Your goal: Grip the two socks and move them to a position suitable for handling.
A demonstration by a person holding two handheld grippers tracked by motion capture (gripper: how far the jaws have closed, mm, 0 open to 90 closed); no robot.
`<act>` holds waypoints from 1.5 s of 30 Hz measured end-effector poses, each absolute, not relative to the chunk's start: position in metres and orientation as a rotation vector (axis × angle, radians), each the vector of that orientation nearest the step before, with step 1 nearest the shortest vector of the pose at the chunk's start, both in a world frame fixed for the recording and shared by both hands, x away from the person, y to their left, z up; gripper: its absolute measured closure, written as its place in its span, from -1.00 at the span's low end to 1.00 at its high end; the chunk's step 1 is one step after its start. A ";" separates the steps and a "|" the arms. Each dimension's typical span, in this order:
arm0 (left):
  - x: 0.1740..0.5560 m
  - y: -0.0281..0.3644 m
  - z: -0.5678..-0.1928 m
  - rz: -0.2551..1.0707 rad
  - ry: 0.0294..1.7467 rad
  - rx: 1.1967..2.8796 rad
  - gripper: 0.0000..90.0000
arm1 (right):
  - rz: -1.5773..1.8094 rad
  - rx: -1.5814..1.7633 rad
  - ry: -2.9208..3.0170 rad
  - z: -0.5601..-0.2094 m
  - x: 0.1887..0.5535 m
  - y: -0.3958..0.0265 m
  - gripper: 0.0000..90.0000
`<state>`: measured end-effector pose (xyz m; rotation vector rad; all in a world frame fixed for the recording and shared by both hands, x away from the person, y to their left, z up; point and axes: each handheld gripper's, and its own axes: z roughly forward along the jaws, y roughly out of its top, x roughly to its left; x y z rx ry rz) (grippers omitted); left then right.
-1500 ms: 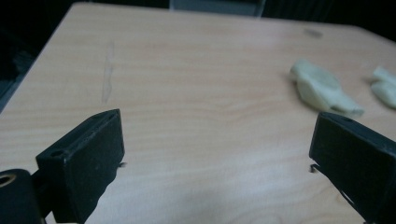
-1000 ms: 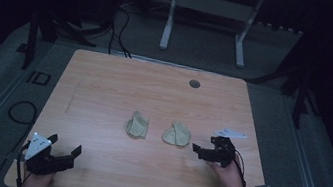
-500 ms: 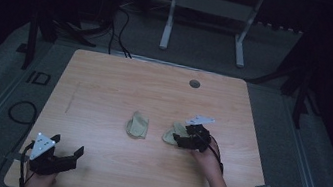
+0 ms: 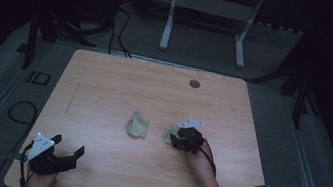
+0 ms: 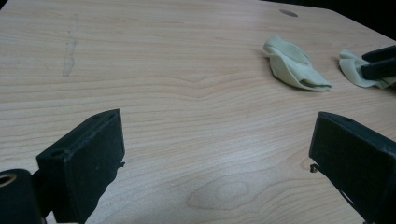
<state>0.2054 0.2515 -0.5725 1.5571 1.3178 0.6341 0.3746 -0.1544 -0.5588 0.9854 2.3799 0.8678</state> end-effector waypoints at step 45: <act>0.214 0.169 -0.564 0.455 0.992 1.810 -0.85 | 1.014 0.973 2.489 -0.559 0.236 -0.130 0.24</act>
